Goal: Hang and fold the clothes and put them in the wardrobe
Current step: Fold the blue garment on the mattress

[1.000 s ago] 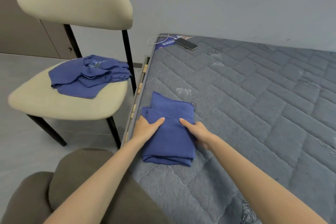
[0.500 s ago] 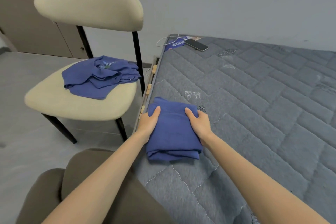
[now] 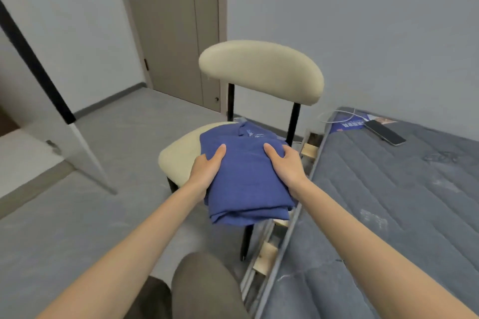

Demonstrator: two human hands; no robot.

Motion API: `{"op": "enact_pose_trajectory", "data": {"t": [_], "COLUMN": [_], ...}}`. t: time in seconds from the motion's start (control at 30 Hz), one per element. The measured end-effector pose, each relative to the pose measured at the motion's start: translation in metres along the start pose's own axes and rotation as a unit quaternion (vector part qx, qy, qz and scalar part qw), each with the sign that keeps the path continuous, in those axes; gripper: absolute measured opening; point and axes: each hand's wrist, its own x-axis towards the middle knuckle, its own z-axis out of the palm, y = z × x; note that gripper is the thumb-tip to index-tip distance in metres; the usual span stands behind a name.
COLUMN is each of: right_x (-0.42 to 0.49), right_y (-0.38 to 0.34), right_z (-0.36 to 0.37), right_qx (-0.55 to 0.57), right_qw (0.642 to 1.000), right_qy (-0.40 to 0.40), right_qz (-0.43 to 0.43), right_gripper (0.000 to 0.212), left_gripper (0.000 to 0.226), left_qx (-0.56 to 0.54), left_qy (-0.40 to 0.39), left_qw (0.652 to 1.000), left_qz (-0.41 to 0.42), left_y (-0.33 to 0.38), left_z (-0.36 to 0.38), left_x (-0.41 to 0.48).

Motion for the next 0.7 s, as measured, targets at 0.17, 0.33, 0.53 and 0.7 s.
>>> {"op": "enact_pose_trajectory", "data": {"t": [0.17,0.33,0.53,0.7], "right_x": [0.052,0.106,0.119,0.095], "right_y": [-0.052,-0.1,-0.186,-0.288], "right_z": [0.101,0.198,0.286,0.335], "right_qx": [-0.004,-0.017,-0.095,-0.119], "right_qw": [0.994,0.966,0.914,0.883], "right_qy": [-0.1,-0.222,-0.379,-0.449], "right_qz": [-0.042,-0.128,-0.106,-0.072], "right_gripper": [0.053,0.09,0.107,0.071], "left_gripper": [0.057,0.1,0.087,0.072], "left_qx": [-0.003,0.021,0.046,0.072], "left_qy": [0.071,0.053,0.074,0.139], "left_qw": [0.997,0.998,0.996,0.987], "left_qz": [0.022,0.026,0.008,-0.028], "left_y": [0.025,0.048,0.108,0.182], "left_z": [-0.106,-0.22,-0.338,-0.412], "left_x": [0.056,0.096,0.09,0.044]}}
